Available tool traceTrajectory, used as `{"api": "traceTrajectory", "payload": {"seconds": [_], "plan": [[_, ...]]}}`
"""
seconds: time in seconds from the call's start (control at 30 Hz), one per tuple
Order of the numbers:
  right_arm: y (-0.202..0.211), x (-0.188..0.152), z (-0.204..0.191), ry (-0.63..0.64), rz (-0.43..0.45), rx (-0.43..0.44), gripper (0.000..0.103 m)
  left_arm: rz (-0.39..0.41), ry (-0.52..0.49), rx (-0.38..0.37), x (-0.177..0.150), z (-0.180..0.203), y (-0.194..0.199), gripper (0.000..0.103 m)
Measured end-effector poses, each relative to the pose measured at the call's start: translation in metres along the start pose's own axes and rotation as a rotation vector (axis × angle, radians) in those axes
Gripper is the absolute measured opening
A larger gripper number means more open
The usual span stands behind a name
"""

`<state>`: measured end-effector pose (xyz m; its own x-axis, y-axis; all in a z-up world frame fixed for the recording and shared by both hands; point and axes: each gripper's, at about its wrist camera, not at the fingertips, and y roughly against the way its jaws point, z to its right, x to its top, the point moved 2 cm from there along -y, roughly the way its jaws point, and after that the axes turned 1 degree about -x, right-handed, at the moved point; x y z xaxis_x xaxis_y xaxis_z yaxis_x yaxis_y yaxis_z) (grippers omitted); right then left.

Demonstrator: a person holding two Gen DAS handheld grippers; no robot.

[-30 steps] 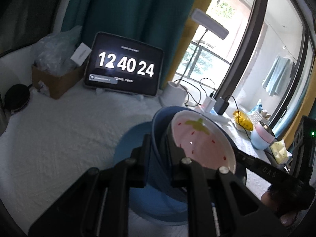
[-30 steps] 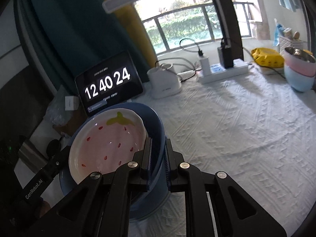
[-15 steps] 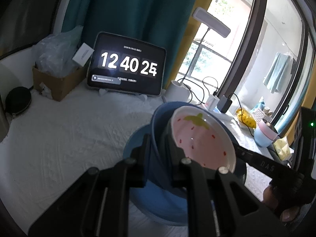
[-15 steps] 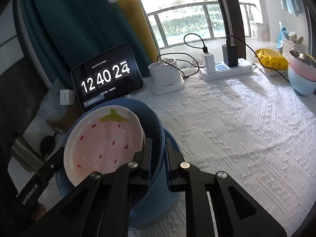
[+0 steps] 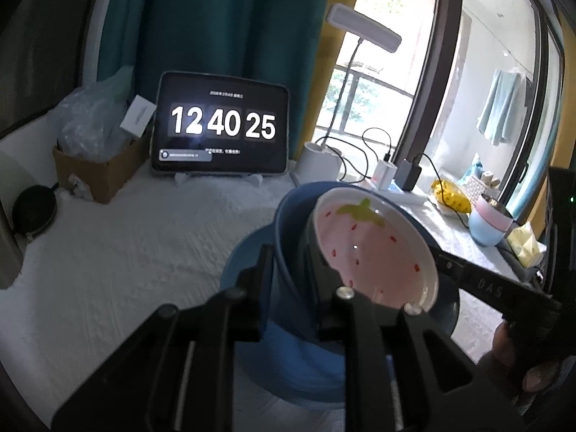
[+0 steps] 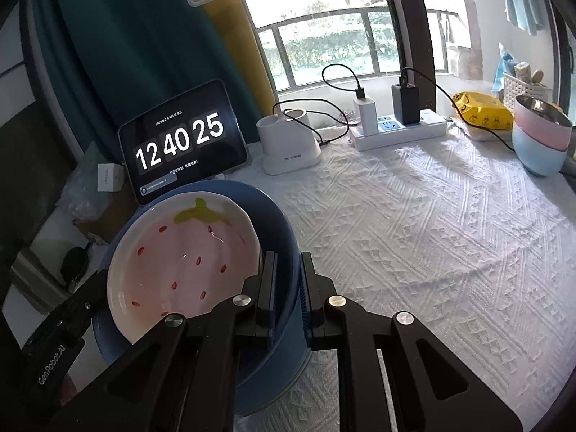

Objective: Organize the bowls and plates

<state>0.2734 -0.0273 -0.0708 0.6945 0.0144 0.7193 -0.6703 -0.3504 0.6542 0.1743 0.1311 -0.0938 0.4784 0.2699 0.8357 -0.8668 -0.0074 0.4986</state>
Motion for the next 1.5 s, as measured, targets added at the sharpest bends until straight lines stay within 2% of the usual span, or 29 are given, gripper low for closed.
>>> {"api": "traceTrajectory", "payload": {"seconds": [0.2,0.33,0.5,0.67,0.77,0.83,0.93,1.07,1.23,1.3,1.5], "plan": [[0.001,0.001,0.0,0.009,0.008,-0.015,0.014,0.008,-0.06,0.049,0.0,0.008,-0.001,0.019],[0.002,-0.001,-0.001,0.014,0.027,-0.028,0.016,0.005,-0.032,0.033,0.0,0.004,-0.001,0.019],[0.003,-0.002,0.003,0.018,0.042,-0.053,0.027,0.007,-0.031,0.033,0.0,0.003,0.0,0.019],[0.002,-0.002,0.01,0.0,0.037,-0.058,0.042,0.017,-0.066,0.057,-0.001,0.007,0.0,0.02],[0.003,-0.003,0.012,0.003,0.044,-0.058,0.049,0.028,-0.081,0.093,-0.001,0.007,0.0,0.027],[0.004,-0.004,0.012,0.022,0.051,-0.056,0.051,0.03,-0.085,0.121,-0.001,0.006,0.001,0.038],[0.006,-0.004,0.012,0.042,0.055,-0.063,0.06,0.029,-0.076,0.126,0.0,0.002,0.003,0.043],[0.008,-0.006,0.013,0.064,0.063,-0.059,0.064,0.052,-0.078,0.128,0.001,0.003,0.011,0.049],[0.018,-0.006,0.017,0.079,0.099,-0.073,0.068,0.099,-0.108,0.113,0.002,0.013,0.025,0.082],[0.024,-0.005,0.019,0.086,0.115,-0.079,0.068,0.116,-0.125,0.108,0.002,0.018,0.031,0.088],[0.047,-0.005,0.032,0.088,0.179,-0.125,0.07,0.16,-0.114,0.082,0.002,0.026,0.048,0.091]]}}
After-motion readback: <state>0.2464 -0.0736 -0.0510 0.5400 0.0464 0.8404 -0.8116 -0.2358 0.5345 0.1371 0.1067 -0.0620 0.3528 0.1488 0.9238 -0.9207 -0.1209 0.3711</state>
